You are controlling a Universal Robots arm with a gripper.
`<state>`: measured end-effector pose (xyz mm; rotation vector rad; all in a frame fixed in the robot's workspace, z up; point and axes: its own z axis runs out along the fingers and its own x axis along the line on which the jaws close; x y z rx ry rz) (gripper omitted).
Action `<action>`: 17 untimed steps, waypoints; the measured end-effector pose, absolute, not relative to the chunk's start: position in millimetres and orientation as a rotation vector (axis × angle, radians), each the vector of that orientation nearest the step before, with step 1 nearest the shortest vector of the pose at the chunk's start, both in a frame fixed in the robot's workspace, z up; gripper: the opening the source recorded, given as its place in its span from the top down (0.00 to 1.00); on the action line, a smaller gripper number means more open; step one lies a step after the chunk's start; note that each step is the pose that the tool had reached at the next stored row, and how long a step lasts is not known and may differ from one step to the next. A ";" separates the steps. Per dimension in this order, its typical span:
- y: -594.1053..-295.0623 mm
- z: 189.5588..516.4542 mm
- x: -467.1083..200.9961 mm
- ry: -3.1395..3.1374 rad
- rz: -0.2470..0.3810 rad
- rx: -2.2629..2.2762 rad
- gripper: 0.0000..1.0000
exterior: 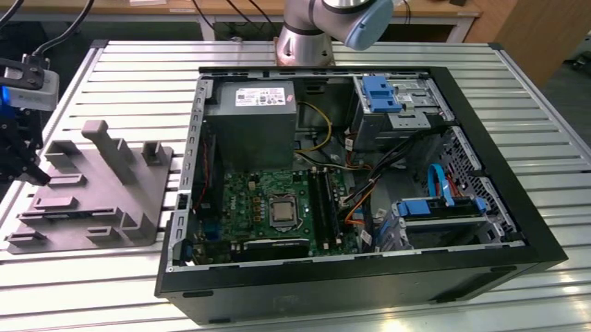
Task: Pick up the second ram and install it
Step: 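Pick up the second ram and move it above second insertion slot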
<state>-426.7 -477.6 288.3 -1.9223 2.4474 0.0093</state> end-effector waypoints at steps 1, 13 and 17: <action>-477.7 287.8 -426.5 2.439 0.008 -1.931 0.90; -477.7 280.7 -425.5 2.309 0.008 -2.080 0.90; -477.7 280.3 -425.0 2.309 0.009 -2.080 0.90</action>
